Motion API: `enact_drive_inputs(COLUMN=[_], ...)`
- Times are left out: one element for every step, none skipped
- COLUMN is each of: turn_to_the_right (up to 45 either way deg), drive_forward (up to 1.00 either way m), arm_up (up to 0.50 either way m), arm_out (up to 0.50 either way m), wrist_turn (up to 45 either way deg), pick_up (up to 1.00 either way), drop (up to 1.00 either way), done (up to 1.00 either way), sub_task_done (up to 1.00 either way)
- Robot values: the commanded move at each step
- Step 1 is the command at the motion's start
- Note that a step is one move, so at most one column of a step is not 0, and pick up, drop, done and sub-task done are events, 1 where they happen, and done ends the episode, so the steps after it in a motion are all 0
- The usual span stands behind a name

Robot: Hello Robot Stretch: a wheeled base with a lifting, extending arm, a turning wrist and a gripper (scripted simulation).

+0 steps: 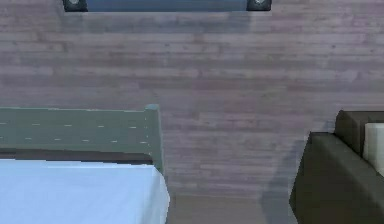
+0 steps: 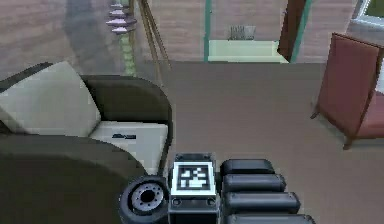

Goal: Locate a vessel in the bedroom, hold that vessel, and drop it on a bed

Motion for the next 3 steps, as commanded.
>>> enact_drive_inputs(turn_to_the_right=[-45.0, -45.0, -45.0], drive_forward=[0.0, 0.0, 0.0], arm_up=[0.0, 0.0, 0.0], arm_out=[0.0, 0.0, 0.0], wrist_turn=[0.0, 0.0, 0.0], pick_up=[0.0, 0.0, 0.0], drop=[0.0, 0.0, 0.0], done=[0.0, 0.0, 0.0], sub_task_done=[0.0, 0.0, 0.0])
